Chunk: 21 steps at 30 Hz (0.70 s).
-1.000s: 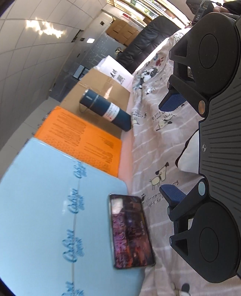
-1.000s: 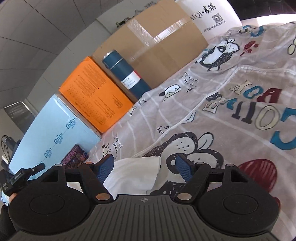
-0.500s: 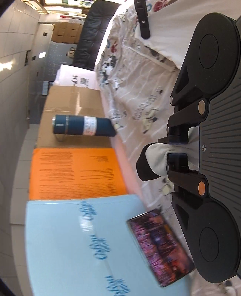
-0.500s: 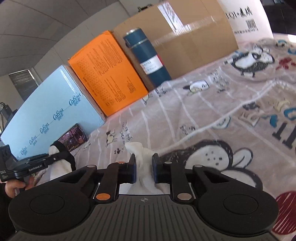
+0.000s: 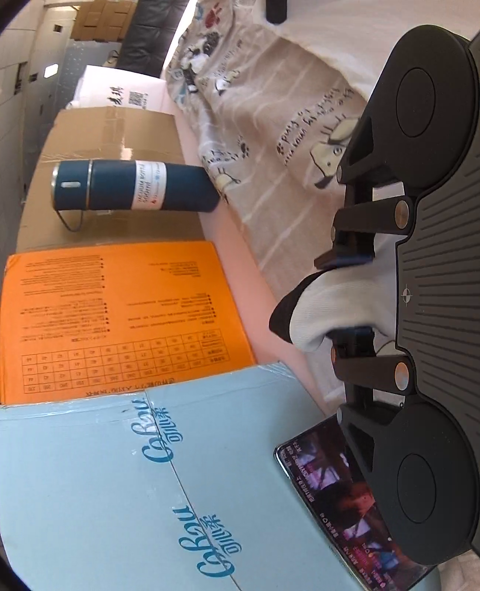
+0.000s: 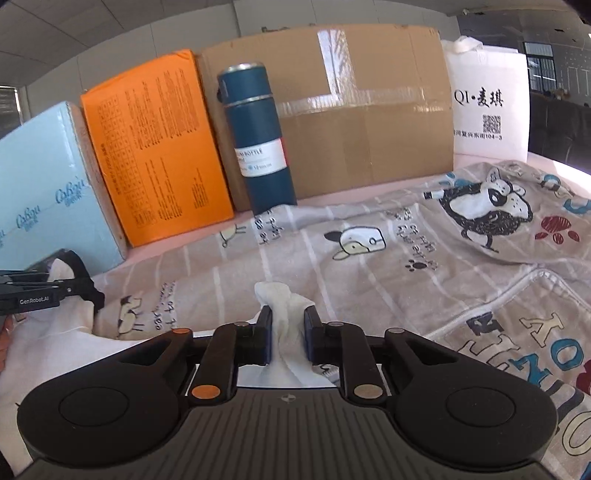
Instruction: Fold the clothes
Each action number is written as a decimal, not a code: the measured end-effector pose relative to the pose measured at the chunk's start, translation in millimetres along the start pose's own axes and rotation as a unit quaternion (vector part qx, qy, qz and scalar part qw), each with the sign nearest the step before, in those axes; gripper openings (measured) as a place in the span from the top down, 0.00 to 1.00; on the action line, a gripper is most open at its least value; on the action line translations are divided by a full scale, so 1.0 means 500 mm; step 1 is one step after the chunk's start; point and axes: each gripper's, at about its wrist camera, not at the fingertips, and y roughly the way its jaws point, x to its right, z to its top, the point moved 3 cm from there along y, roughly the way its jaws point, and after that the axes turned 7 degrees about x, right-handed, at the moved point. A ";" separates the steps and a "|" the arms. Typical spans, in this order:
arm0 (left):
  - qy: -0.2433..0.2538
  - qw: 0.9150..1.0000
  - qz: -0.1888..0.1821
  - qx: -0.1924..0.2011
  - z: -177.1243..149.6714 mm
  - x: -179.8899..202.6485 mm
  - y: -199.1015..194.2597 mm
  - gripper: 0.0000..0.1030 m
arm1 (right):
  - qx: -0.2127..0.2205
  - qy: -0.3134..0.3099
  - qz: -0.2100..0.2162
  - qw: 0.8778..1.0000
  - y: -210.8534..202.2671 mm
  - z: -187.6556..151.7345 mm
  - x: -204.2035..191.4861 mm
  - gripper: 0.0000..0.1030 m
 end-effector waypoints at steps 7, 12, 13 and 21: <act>0.010 0.997 0.023 0.077 0.054 -0.058 -0.098 0.24 | 0.029 0.021 -0.049 0.998 -0.031 0.014 0.044 0.34; 0.009 0.997 -0.038 0.059 0.010 -0.100 -0.243 0.22 | 0.034 0.001 -0.015 0.999 -0.085 0.012 0.047 0.24; 0.004 0.997 -0.048 0.058 -0.004 -0.106 -0.270 0.22 | 0.038 0.000 -0.003 0.999 -0.099 0.009 0.046 0.24; 0.017 0.971 -0.238 0.016 -0.169 -0.031 -0.434 0.22 | 0.069 -0.025 0.151 0.986 -0.219 -0.018 -0.029 0.21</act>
